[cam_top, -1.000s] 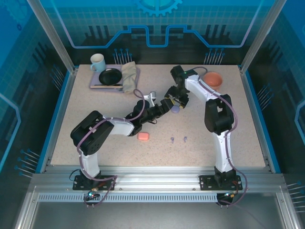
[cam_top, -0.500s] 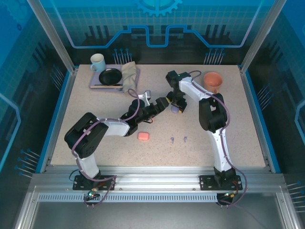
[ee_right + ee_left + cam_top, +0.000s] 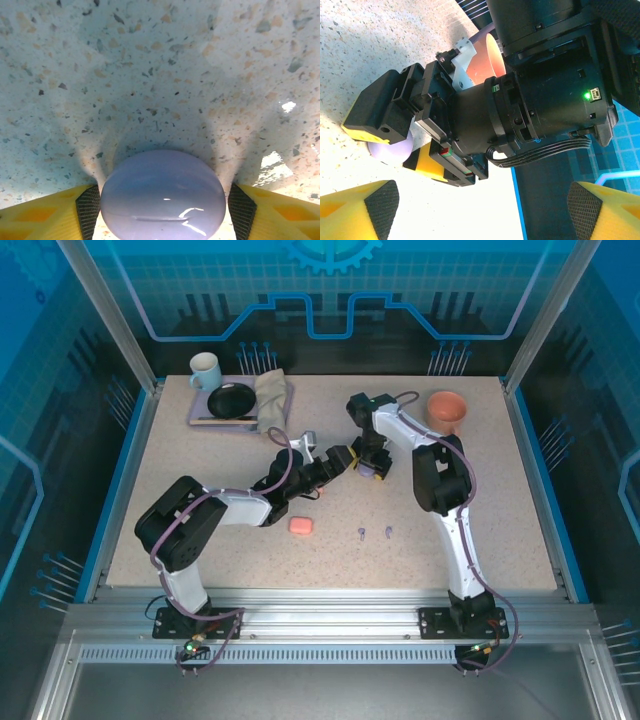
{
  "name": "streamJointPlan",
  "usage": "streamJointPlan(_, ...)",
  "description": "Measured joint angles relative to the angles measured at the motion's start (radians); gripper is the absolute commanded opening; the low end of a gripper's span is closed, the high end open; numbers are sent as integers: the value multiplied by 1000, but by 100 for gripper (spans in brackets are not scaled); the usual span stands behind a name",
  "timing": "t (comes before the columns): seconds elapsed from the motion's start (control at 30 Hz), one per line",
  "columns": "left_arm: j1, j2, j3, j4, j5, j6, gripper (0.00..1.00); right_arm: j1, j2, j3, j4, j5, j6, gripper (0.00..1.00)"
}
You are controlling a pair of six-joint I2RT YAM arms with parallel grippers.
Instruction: Insert the wireless bluetooth earbuds into the charging case
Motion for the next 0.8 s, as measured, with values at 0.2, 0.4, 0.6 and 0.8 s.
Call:
streamJointPlan(0.2, 0, 0, 0, -7, 0, 0, 91, 0, 13, 21, -11, -1, -13, 61)
streamJointPlan(0.4, 0, 0, 0, -30, 1, 4, 91, -5, 14, 23, -11, -9, -31, 50)
streamJointPlan(0.6, 0, 33, 13, -39, 4, 4, 91, -14, -11, -21, 22, -28, -42, 43)
streamJointPlan(0.8, -3, 103, 39, -50, 8, 3, 91, -39, -66, -109, 95, -61, -50, 40)
